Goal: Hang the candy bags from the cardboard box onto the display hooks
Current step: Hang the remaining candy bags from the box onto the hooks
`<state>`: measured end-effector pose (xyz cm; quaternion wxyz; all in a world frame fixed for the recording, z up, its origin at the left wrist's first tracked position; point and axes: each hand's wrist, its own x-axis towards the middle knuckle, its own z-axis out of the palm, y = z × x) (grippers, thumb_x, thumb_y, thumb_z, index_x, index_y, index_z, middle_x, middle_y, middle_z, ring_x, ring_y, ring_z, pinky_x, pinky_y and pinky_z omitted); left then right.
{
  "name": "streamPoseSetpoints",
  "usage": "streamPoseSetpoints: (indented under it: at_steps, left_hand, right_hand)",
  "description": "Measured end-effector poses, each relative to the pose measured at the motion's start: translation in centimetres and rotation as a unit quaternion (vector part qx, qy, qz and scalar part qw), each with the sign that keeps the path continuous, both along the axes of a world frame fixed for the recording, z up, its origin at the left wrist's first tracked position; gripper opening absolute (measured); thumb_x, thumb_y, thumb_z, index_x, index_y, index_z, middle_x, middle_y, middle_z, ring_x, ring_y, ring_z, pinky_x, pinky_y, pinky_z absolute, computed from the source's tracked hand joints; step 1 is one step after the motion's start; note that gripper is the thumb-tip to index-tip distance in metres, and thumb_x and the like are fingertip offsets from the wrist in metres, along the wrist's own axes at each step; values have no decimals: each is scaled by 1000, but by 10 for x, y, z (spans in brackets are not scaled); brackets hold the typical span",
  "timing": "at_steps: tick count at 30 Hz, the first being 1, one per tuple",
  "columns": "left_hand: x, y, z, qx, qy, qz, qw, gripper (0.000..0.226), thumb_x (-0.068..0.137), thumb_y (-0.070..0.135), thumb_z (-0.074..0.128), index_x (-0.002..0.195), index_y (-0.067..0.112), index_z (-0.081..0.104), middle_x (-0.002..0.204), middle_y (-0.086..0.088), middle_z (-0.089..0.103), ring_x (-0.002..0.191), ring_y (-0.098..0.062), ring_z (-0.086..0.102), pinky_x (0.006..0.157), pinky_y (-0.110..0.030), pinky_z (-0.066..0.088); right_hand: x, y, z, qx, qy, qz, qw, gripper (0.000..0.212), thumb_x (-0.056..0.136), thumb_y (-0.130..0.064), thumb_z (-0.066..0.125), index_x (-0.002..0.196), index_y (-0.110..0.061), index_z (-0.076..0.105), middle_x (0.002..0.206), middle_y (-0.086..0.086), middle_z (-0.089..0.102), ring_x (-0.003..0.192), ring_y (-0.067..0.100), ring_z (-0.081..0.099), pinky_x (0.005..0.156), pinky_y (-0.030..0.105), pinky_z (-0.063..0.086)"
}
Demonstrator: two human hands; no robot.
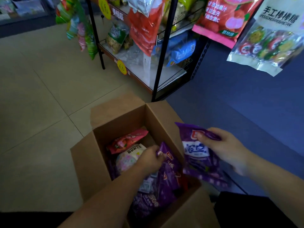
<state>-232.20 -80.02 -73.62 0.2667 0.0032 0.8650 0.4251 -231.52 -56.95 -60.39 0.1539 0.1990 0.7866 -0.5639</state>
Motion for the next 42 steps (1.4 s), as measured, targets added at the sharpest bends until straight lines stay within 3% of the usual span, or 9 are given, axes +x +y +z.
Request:
streamPoseSetpoints:
  at_steps: [4,8,11,16,22,25,31,36,42]
  left_hand:
    - [-11,3,-94,-14,-6,-13,1000,59,79,70,59,122,29,60,115,-1,70,106,-22,67,92,-44,56]
    - [-27,0,-87,-101,-39,-101,989,93,67,91,53,147,49,32,151,1,51,141,-30,42,114,-52,36]
    - [-39,5,-72,-61,-72,-91,991,106,56,93,65,148,58,24,153,2,47,148,-28,30,122,-43,27]
    - [-36,4,-74,-79,-57,-113,989,95,55,54,91,139,45,45,136,2,60,136,-25,33,113,-49,29]
    - [-32,-3,-71,-75,-1,-97,993,44,52,54,72,87,27,71,94,4,76,108,-22,64,100,-48,46]
    - [-25,-4,-57,-68,7,-126,990,40,62,50,70,94,27,76,94,5,78,105,-20,69,101,-45,48]
    - [-28,-26,-6,3,25,-133,991,8,85,27,73,93,29,74,93,13,78,90,-5,73,92,-35,58]
    - [-38,-31,78,31,114,-103,988,21,91,20,65,111,19,72,109,6,77,107,-10,70,101,-40,54]
    - [-31,-48,182,49,204,-50,976,38,87,11,69,122,23,63,110,9,74,103,-7,70,91,-30,58]
  right_hand:
    - [4,-1,-33,-13,-11,-39,999,26,91,-41,74,99,-15,74,94,6,81,85,23,78,72,41,60]
    - [7,9,-44,-31,-36,-43,998,24,93,-36,73,102,-14,74,94,6,82,82,22,79,68,39,60]
    - [5,12,-46,-33,-45,-35,998,23,93,-34,73,102,-14,75,93,7,82,79,24,79,65,36,58]
    - [2,21,-51,-19,-63,-52,996,22,93,-34,73,107,-16,75,94,7,82,79,26,78,70,42,58]
    - [2,15,-41,-38,-77,-38,996,31,95,-39,69,113,-14,74,97,12,81,75,28,78,57,35,60]
    - [4,14,-33,-44,-71,-35,996,37,95,-47,66,114,-16,73,102,11,81,92,36,78,84,52,63]
    - [4,10,-3,-55,-11,-106,993,31,97,-38,69,118,-16,67,102,9,81,74,22,76,62,34,61]
    - [2,6,41,-62,58,-102,991,22,96,-35,72,110,-21,63,103,11,80,85,28,75,84,53,59]
    - [15,-5,84,-35,111,-46,992,22,96,-27,72,90,-6,67,80,8,72,63,14,68,55,23,49]
